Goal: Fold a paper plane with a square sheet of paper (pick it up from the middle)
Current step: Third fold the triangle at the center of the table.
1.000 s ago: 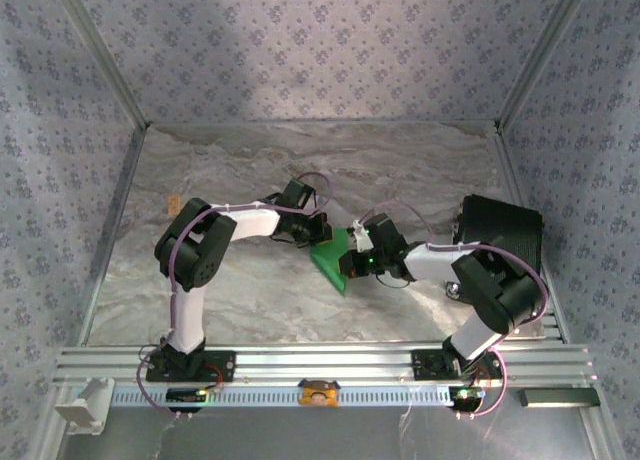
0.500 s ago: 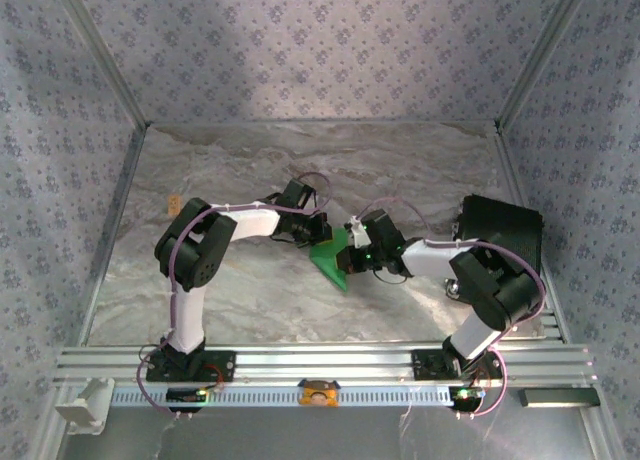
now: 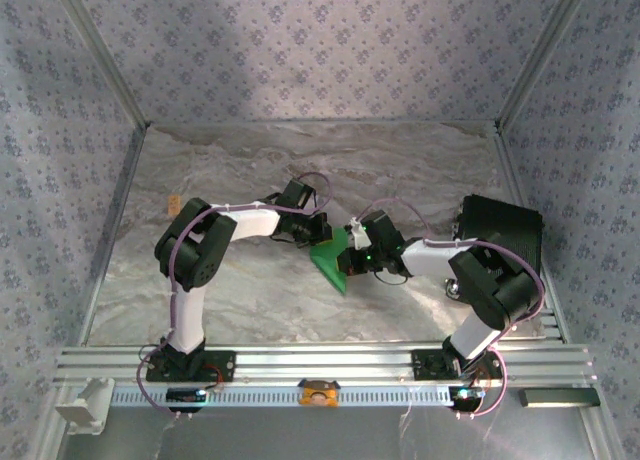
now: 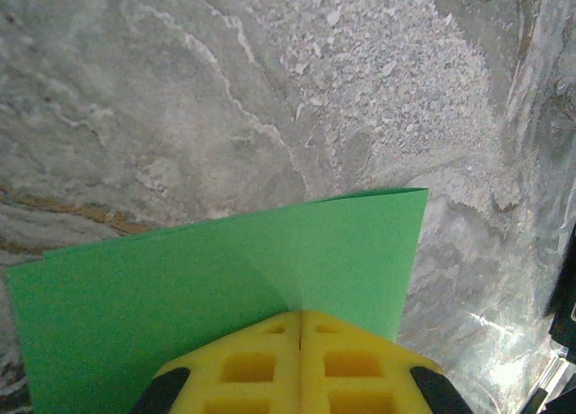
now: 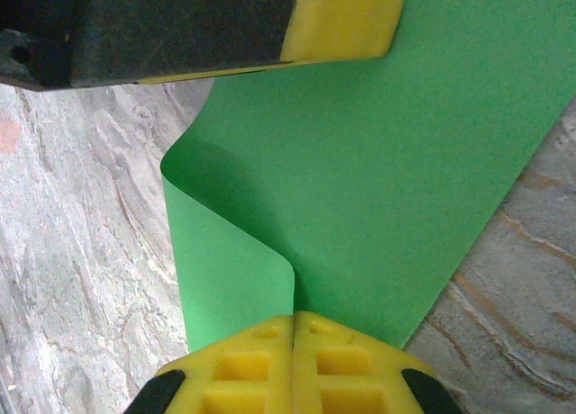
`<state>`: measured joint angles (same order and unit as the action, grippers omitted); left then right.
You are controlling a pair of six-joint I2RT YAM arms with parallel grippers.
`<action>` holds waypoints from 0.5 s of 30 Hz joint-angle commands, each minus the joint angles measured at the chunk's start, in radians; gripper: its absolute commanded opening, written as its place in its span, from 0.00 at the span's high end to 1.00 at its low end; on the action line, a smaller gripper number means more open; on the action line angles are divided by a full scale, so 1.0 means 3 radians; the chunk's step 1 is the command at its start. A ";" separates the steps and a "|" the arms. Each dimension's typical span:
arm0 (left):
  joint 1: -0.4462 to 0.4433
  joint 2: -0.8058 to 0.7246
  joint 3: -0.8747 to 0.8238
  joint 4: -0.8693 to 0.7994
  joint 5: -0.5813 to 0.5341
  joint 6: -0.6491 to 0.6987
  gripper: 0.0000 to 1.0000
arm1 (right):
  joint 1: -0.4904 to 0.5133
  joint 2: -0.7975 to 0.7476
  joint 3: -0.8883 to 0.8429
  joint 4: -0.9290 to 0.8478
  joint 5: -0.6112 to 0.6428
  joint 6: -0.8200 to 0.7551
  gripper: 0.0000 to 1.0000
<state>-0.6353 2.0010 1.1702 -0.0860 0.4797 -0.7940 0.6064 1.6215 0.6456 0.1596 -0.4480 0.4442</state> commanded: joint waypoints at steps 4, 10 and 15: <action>-0.0035 0.0085 -0.0037 -0.0199 -0.0056 0.0016 0.96 | -0.0012 0.0030 0.0050 -0.0053 0.0054 -0.0054 1.00; -0.0040 0.0085 -0.0045 -0.0186 -0.0056 0.0009 0.96 | -0.0012 0.0045 0.0026 -0.0057 0.0072 -0.0068 1.00; -0.0040 0.0090 -0.0041 -0.0194 -0.0051 0.0016 0.96 | -0.0012 0.0093 0.0035 -0.0043 0.0068 -0.0067 1.00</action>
<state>-0.6361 2.0010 1.1702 -0.0860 0.4797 -0.7937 0.6064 1.6310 0.6460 0.1600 -0.4400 0.4438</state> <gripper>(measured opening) 0.046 0.061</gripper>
